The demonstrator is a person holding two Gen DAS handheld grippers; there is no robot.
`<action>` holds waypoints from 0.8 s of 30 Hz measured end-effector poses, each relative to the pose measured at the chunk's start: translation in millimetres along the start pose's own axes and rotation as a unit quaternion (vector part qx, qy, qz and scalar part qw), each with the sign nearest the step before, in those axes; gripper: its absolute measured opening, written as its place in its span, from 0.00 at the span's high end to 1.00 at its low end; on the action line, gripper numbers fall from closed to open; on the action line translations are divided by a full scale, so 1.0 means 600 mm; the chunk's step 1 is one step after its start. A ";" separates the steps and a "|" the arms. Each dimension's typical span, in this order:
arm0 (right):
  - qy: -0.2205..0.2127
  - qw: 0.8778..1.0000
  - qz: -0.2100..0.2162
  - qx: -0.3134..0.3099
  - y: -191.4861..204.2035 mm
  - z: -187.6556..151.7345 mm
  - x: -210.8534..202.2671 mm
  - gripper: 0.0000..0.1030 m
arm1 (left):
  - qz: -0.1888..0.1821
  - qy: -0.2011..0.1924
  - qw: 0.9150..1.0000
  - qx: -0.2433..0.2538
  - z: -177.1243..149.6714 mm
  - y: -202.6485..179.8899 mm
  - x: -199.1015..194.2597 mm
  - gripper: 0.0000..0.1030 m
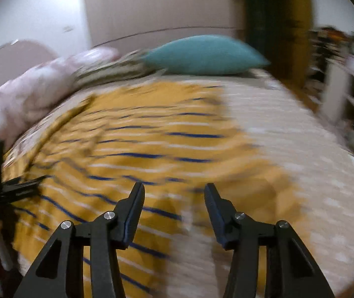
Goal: Fold small clothes
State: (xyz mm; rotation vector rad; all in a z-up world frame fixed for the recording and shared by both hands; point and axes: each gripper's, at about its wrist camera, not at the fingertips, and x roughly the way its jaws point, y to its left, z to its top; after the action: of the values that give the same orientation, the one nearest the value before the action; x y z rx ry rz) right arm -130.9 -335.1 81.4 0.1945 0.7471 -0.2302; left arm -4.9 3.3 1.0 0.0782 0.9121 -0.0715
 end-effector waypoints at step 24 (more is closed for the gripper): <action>0.029 0.981 -0.046 0.186 -0.288 0.002 -0.036 0.88 | 0.004 0.005 1.000 0.001 -0.001 -0.001 -0.002 0.00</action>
State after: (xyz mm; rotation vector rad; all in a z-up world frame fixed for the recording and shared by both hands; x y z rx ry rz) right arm -193.0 -497.8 81.4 0.5233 0.7665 -0.4530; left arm -6.1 2.7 1.8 0.0838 0.9210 -0.0647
